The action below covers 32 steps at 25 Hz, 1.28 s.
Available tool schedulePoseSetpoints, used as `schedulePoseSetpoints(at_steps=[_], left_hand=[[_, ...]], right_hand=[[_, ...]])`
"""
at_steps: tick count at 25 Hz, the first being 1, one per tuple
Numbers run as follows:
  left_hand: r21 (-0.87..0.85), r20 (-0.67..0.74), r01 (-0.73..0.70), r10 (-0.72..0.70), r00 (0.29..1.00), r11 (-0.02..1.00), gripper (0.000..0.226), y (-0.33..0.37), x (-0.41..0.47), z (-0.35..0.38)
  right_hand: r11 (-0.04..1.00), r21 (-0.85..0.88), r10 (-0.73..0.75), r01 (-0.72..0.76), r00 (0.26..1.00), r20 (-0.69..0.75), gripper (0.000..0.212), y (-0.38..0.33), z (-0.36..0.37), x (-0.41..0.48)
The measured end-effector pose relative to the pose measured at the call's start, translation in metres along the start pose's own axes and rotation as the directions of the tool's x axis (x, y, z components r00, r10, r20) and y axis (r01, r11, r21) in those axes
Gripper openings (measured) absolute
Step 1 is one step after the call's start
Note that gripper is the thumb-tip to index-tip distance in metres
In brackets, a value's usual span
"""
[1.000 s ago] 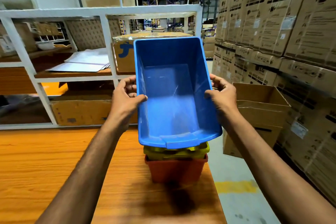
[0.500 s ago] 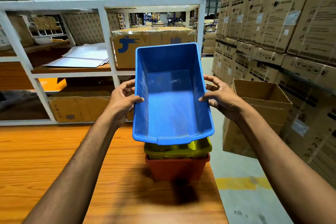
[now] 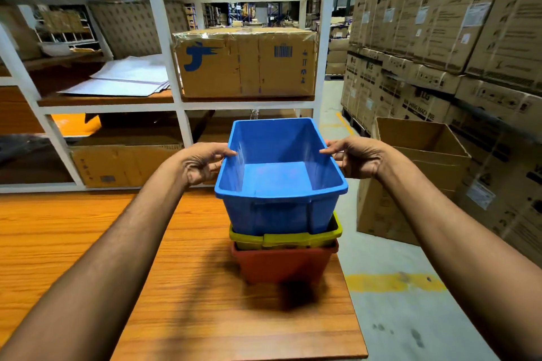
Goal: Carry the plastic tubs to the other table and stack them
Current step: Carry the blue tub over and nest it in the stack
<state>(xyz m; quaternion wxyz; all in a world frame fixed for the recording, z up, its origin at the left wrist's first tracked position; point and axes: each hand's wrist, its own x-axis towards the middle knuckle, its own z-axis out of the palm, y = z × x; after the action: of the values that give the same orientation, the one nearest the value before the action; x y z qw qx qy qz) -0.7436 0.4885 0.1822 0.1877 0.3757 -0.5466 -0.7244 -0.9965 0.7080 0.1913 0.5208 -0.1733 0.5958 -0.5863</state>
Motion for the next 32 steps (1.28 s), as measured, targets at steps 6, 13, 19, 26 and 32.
schedulePoseSetpoints(at_steps=[6, 13, 19, 26, 32], left_hand=[[0.040, -0.019, 0.098, -0.097, 0.995, 0.994, 0.048, -0.016, 0.009, 0.003], [0.062, -0.059, 0.209, -0.206, 0.977, 0.976, 0.047, -0.040, 0.023, 0.003], [0.100, -0.121, 0.238, -0.226, 0.967, 0.966, 0.044, -0.048, 0.022, 0.014], [0.128, -0.216, 0.181, -0.151, 0.965, 0.975, 0.034, -0.061, 0.013, 0.018], [0.095, -0.226, 0.110, -0.086, 0.970, 0.989, 0.037, -0.062, -0.002, 0.020]], right_hand=[[0.993, -0.074, 0.091, -0.097, 0.993, -0.078, 0.041, 0.009, -0.004, 0.017], [0.981, -0.131, 0.122, -0.146, 0.977, -0.173, 0.047, 0.031, -0.005, 0.027], [0.972, -0.156, 0.134, -0.174, 0.962, -0.238, 0.034, 0.042, -0.010, 0.030], [0.974, -0.135, 0.144, -0.183, 0.955, -0.261, 0.041, 0.054, -0.014, 0.030], [0.966, -0.218, 0.072, -0.142, 0.951, -0.300, 0.038, 0.053, -0.010, 0.027]])
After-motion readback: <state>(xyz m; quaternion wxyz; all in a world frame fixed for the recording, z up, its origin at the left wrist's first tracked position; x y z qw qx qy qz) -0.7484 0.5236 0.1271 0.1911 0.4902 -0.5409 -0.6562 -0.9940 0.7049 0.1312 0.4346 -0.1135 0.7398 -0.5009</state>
